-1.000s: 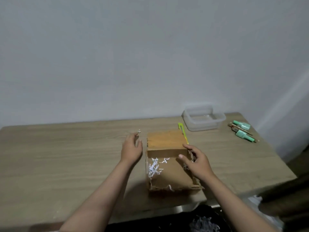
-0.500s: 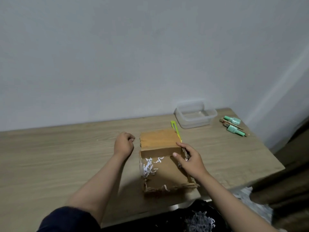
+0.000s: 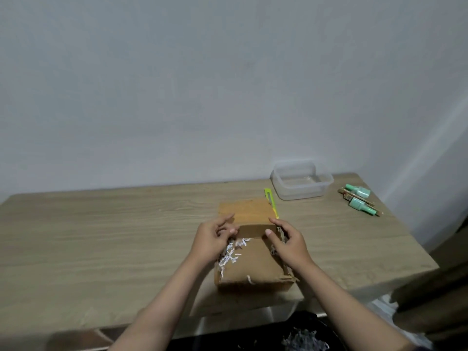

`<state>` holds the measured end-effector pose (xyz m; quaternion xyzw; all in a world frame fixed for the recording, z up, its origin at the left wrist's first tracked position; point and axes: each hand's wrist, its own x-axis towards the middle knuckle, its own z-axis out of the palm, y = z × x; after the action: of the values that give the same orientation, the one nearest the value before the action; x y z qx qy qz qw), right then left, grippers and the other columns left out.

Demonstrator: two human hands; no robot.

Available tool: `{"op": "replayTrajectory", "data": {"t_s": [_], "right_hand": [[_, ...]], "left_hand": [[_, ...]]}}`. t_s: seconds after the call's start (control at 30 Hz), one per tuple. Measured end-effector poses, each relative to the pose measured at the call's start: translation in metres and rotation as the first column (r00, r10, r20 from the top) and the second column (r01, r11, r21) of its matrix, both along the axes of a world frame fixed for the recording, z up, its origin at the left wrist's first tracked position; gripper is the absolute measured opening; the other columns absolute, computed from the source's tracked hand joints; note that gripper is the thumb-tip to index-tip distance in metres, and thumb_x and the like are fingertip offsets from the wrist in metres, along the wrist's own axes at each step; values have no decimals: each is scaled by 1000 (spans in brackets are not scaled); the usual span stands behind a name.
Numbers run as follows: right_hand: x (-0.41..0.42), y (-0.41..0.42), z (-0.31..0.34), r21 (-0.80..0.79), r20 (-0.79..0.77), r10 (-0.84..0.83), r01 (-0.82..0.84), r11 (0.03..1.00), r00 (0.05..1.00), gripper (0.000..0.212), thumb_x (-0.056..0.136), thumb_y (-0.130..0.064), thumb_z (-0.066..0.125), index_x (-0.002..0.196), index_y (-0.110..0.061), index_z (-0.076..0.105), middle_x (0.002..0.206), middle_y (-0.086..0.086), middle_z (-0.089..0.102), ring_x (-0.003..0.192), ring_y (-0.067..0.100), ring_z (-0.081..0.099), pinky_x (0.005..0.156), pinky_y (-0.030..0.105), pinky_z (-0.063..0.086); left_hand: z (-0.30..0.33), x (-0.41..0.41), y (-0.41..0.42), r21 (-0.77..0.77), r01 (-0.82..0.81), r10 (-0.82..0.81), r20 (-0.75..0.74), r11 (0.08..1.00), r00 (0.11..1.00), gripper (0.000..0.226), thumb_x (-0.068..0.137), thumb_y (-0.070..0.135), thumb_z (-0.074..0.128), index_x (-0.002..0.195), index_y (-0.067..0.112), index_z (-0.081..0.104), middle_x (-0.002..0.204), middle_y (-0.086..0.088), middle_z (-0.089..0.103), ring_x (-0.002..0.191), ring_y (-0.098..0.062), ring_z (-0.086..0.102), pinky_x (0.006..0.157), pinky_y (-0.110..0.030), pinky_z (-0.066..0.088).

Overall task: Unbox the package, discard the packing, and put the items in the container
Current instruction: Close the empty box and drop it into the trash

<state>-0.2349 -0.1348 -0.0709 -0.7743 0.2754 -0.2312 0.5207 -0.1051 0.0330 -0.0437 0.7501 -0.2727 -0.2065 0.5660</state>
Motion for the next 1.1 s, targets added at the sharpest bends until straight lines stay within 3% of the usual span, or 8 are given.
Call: {"op": "replayTrajectory", "data": {"t_s": [0.13, 0.27, 0.37, 0.47, 0.63, 0.77, 0.93, 1.1], "right_hand": [[-1, 0, 7, 48, -21, -16, 17, 999, 1000, 33, 85, -21, 66, 117, -21, 63, 117, -7, 60, 114, 8, 52, 96, 22, 38], [1, 1, 13, 198, 30, -63, 55, 979, 998, 37, 86, -19, 65, 123, -17, 60, 122, -2, 59, 115, 11, 53, 102, 30, 42], [5, 0, 12, 377, 66, -134, 100, 921, 989, 47, 86, -13, 64, 131, -9, 50, 124, 7, 59, 115, 19, 56, 104, 35, 42], [9, 0, 16, 579, 110, -175, 80, 812, 978, 27, 90, -12, 56, 116, -6, 59, 103, 6, 70, 99, 21, 64, 92, 35, 49], [8, 1, 29, 657, 202, -104, -56, 751, 974, 28, 97, -24, 38, 93, -10, 62, 81, 0, 70, 77, 11, 67, 63, 20, 51], [-1, -1, 27, 603, 159, -85, -28, 798, 984, 48, 97, -42, 32, 125, -8, 52, 117, 13, 57, 112, 26, 54, 86, 32, 45], [-18, 4, 23, 601, 28, -20, -1, 799, 999, 53, 91, -58, 30, 118, -20, 57, 133, 9, 51, 131, 29, 42, 101, 38, 35], [-42, 20, 23, 566, -14, 150, -116, 816, 989, 40, 95, -45, 38, 106, -19, 65, 111, 1, 69, 97, 13, 65, 86, 31, 48]], "left_hand": [[-2, -13, 6, 36, -19, 14, 152, 999, 988, 46, 78, 0, 68, 121, 16, 61, 104, -2, 68, 95, -10, 67, 95, -25, 50], [-1, -36, 21, -40, -98, 105, 254, 994, 961, 59, 70, 26, 78, 124, 17, 57, 128, -1, 46, 121, -9, 45, 99, -2, 28], [-10, -52, 38, -66, -52, 57, 69, 996, 996, 103, 52, 45, 86, 139, 24, 35, 141, 10, 37, 129, 1, 38, 104, -13, 30], [-25, -57, 45, -102, 81, -86, -41, 992, 995, 125, 46, 24, 95, 145, 25, 19, 144, 12, 41, 129, -2, 43, 104, -21, 38], [-36, -55, 44, -22, 56, -56, -2, 998, 998, 131, 45, 37, 95, 147, 28, 14, 149, 9, 36, 135, -7, 36, 113, -43, 31], [-32, -61, 46, 3, 32, -32, 7, 999, 999, 122, 46, 42, 92, 142, 35, 18, 145, 16, 37, 129, 8, 37, 108, -16, 31], [-36, -75, 44, -12, -70, 70, -15, 997, 997, 118, 53, 21, 91, 145, 13, 19, 139, 8, 40, 126, -4, 41, 93, 4, 28], [-29, -87, 41, -48, -117, 115, -44, 992, 992, 121, 50, 6, 91, 140, 22, 10, 116, 14, 57, 96, 24, 52, 76, 2, 38]]}}
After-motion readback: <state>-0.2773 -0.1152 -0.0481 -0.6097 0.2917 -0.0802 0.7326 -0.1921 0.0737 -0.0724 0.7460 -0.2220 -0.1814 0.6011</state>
